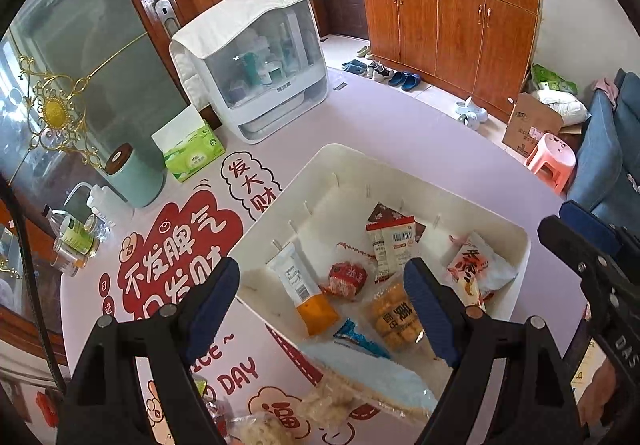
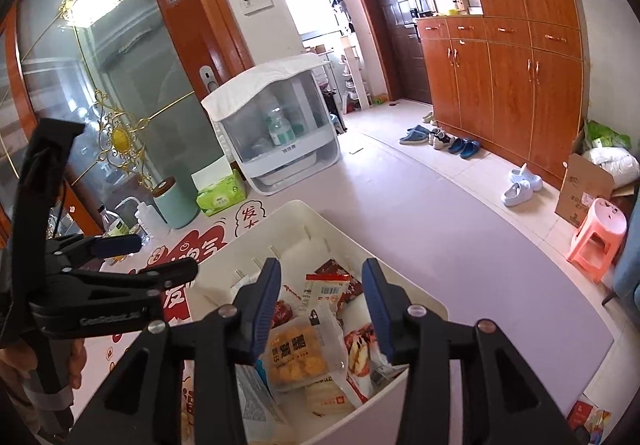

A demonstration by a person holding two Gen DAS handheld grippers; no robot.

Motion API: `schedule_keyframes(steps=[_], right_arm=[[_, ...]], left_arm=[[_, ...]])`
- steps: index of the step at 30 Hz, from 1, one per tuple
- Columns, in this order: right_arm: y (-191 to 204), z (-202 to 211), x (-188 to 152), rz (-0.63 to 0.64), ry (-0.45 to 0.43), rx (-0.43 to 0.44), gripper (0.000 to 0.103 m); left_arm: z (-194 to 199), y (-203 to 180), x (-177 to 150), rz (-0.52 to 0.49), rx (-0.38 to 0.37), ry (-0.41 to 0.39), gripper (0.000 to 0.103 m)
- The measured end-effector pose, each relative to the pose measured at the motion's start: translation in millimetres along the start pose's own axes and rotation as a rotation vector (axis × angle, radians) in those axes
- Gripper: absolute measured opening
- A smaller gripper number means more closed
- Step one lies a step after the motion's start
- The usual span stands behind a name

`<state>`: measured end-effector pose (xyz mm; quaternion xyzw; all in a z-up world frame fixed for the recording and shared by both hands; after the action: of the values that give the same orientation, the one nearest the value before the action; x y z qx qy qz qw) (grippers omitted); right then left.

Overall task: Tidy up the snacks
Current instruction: 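Withdraw both tools from the tray toward the remaining snacks, then reach the left tool toward the red candy while the right tool grasps a clear puffed-snack bag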

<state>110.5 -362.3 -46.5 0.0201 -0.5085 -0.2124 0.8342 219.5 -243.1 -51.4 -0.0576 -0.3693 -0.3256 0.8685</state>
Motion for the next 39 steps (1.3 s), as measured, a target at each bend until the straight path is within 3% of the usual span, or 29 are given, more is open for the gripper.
schedule_keyframes(steps=[12, 23, 32, 39], right_arm=[[3, 12, -5, 0.012, -0.004, 0.007, 0.043], [30, 32, -11, 0.044, -0.015, 0.055, 0.043], [80, 44, -13, 0.109, -0.024, 0.15, 0.043], [126, 45, -21, 0.177, -0.006, 0.242, 0.044]], left_arm=[[48, 17, -7, 0.033, 0.029, -0.047, 0.083], [91, 47, -33, 0.086, 0.094, -0.062, 0.083], [129, 93, -65, 0.167, 0.183, -0.072, 0.084], [149, 145, -109, 0.276, 0.274, -0.035, 0.084]])
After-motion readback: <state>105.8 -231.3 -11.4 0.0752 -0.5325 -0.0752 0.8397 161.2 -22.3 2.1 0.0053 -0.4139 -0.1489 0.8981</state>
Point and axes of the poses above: each gripper's, at about its wrist camera, not at the fingertips, and z roughly against the way its jaws point, y to its left, x to its top, the point moved 6 cm from there along -z, roughly the way its jaws point, and after that the axes turned 8 degrees about -y, right-handed, at the moved point
